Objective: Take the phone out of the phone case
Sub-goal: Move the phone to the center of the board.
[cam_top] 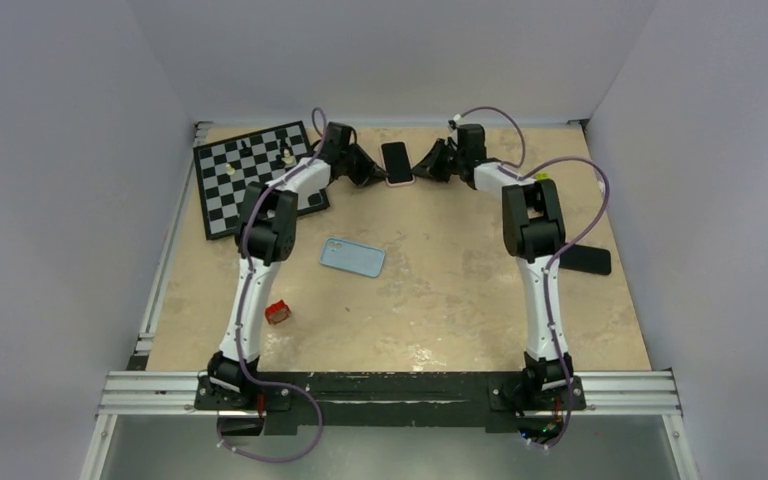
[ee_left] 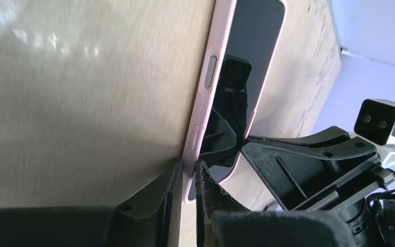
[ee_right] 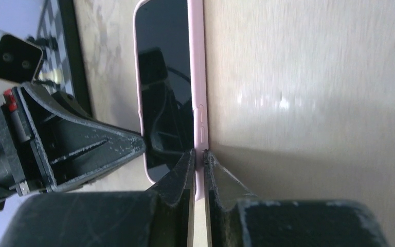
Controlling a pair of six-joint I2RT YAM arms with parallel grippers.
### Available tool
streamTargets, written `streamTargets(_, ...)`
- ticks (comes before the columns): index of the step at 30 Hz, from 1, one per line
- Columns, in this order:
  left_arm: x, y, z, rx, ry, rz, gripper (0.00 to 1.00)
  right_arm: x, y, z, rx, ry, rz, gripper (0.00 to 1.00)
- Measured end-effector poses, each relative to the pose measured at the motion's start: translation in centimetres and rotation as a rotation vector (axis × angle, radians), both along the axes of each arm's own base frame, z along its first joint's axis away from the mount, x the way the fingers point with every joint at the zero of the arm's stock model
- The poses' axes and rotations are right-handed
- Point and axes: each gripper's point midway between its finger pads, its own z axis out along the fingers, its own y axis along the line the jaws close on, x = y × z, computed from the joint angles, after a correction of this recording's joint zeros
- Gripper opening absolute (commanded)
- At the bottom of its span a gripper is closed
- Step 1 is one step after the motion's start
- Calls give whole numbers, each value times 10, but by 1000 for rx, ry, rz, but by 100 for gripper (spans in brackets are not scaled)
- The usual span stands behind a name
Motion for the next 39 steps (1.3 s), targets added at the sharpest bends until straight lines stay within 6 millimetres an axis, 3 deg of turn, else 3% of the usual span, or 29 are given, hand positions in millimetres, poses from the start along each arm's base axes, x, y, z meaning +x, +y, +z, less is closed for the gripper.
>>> streamTargets(2,-12,-3,0,-10,15,-25,12,-16,-4,1,-15,18,8,10)
streamTargets(7,-63,-21,-1,10,61,-130,11,-77,-20,-1,-59,81,22,12)
streamTargets(11,-125,-37,-2,37,114,-212,16,-143,-35,-6,-84,132,32,15)
streamTargets(13,-158,-43,-2,49,141,-256,26,-172,-41,-8,-93,155,40,18)
streamTargets(16,-205,-46,2,45,176,-320,48,-215,-45,-9,-100,183,64,30)
streamTargets(19,-239,-48,16,38,176,-387,66,-257,-40,-7,-98,208,117,53)
streamTargets(23,-244,-41,60,49,74,-426,73,-278,-37,10,-103,176,153,71)
streamTargets(29,-226,-18,170,111,-223,-445,75,-275,-46,38,-160,68,138,78)
streamTargets(34,-220,21,246,220,-480,-392,76,-277,-47,30,-203,73,139,79)
streamTargets(39,-223,54,281,342,-625,-349,77,-279,-50,13,-260,121,132,87)
